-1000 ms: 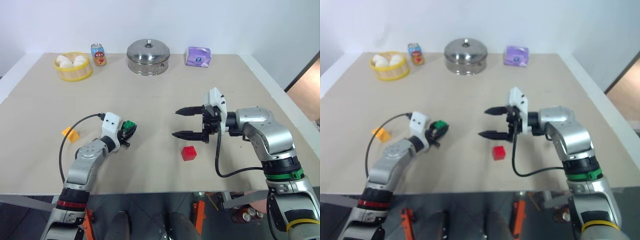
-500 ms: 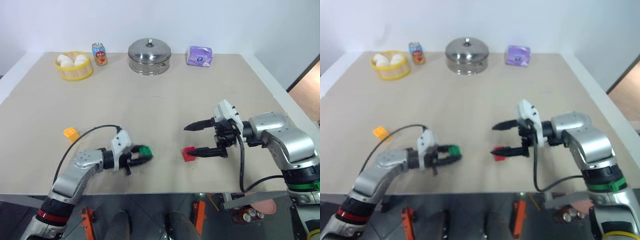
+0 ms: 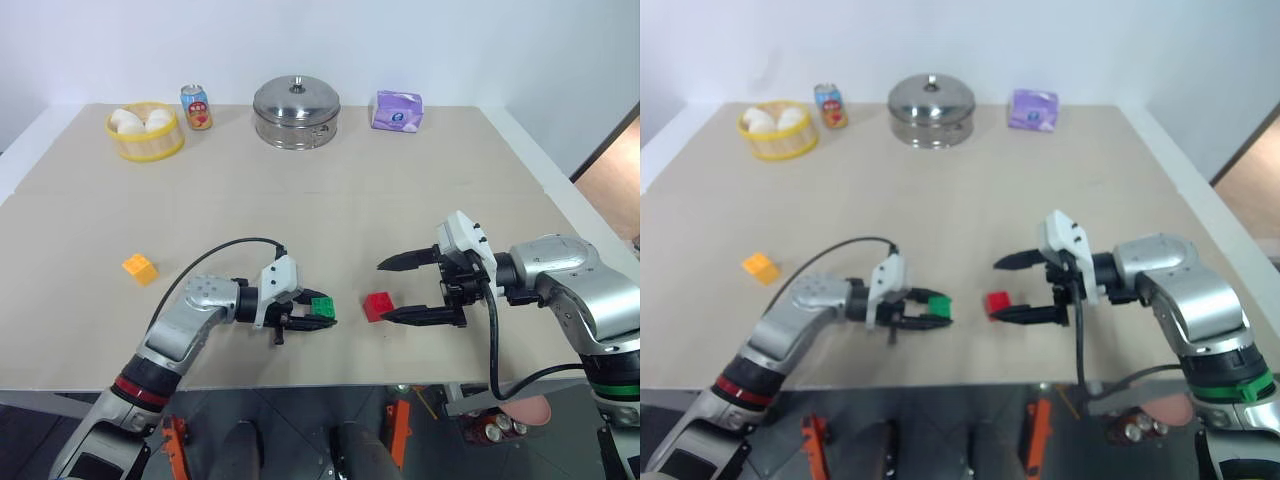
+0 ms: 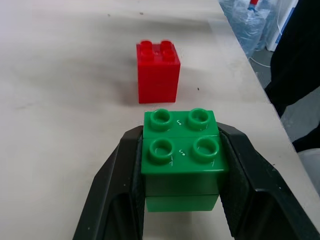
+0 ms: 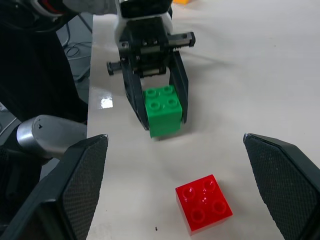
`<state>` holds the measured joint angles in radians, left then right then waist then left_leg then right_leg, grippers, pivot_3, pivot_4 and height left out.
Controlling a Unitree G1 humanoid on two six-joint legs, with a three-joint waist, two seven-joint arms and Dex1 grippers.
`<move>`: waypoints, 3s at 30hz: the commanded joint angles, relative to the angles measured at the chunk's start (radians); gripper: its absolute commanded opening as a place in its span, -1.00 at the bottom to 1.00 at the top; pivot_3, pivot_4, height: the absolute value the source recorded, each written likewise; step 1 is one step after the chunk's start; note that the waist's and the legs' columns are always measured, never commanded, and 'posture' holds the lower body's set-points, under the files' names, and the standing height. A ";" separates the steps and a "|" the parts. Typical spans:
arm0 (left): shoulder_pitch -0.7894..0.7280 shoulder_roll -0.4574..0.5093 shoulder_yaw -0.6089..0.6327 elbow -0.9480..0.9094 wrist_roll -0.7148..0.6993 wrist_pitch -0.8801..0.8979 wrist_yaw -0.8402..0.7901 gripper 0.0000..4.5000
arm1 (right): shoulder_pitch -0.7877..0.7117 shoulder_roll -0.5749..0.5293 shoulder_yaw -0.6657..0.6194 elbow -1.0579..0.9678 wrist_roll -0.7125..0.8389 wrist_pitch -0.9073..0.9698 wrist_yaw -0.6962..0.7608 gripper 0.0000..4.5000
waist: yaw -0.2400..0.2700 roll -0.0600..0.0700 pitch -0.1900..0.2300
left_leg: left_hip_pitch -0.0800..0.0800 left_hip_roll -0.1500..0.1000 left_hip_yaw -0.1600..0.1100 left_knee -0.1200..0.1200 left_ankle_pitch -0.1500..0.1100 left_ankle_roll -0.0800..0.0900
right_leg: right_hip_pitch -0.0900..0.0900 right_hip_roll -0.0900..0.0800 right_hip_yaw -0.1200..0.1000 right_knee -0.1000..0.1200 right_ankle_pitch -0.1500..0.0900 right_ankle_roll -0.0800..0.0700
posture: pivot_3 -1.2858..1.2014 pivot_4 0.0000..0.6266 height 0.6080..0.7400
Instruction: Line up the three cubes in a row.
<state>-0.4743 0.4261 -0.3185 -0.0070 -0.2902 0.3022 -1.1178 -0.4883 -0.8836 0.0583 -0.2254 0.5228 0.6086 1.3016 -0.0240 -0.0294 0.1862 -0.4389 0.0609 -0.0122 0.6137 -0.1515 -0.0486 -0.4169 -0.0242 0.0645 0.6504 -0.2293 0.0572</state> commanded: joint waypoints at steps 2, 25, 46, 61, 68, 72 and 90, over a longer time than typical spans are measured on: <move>-0.008 -0.021 -0.003 0.011 0.015 -0.041 -0.003 -0.40 | 0.012 -0.020 -0.054 -0.052 0.029 0.008 -0.019 1.00 | 0.000 0.000 0.000 | 0.000 0.000 0.000 0.000 0.000 0.000 | 0.000 0.000 0.001 0.000 0.000 0.000 | 0.03 -0.52 0.99; -0.002 -0.039 0.005 0.121 0.063 -0.157 -0.032 0.95 | -0.008 -0.021 -0.043 -0.038 0.029 0.013 -0.015 1.00 | 0.000 0.000 0.000 | 0.000 0.000 0.003 0.004 0.000 0.000 | 0.000 0.000 0.004 0.000 0.001 0.001 | 0.03 -0.52 0.99; 0.306 0.080 0.666 -0.469 -0.263 0.227 0.469 0.99 | -0.265 0.232 -0.016 0.042 0.155 0.048 -0.118 1.00 | -0.025 -0.001 0.000 | 0.002 0.003 0.002 0.004 0.000 0.000 | 0.000 0.003 0.004 0.002 0.004 0.000 | 0.03 -0.52 0.99; 0.419 -0.333 0.682 -0.535 0.064 0.200 1.235 0.99 | -0.371 0.414 0.131 0.280 -0.046 -0.179 -0.058 1.00 | -0.019 -0.004 -0.001 | 0.000 0.002 0.004 0.005 0.001 0.000 | 0.000 0.003 0.007 0.001 0.006 0.002 | 0.03 -0.52 0.99; 0.347 -0.444 0.590 -0.454 0.194 0.145 1.381 0.99 | -0.383 0.411 0.129 0.308 -0.071 -0.190 -0.025 1.00 | -0.020 -0.005 -0.001 | 0.000 0.001 0.004 0.006 0.001 0.000 | 0.000 0.003 0.007 0.000 0.008 0.002 | 0.03 -0.52 0.99; 0.322 -0.478 0.580 -0.424 0.266 0.137 1.472 0.99 | -0.383 0.403 0.122 0.304 -0.076 -0.182 -0.019 1.00 | -0.022 -0.005 -0.001 | 0.000 0.001 0.004 0.004 0.001 0.000 | -0.001 0.004 0.008 0.000 0.008 0.002 | 0.03 -0.52 0.99; 0.209 -0.522 0.616 -0.226 0.310 0.100 1.598 0.99 | -0.432 0.397 0.118 0.371 -0.101 -0.192 0.007 1.00 | -0.021 -0.005 -0.001 | 0.000 0.001 0.004 0.005 0.000 0.000 | -0.002 0.004 0.008 0.000 0.008 0.003 | 0.03 -0.52 0.99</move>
<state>-0.2501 -0.0908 0.2896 -0.2410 0.0202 0.4304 0.4695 -0.8822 -0.4858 0.1978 0.1530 0.4219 0.4299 1.3036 -0.0451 -0.0340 0.1849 -0.4394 0.0621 -0.0086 0.6181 -0.1511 -0.0490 -0.4187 -0.0203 0.0725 0.6508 -0.2214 0.0600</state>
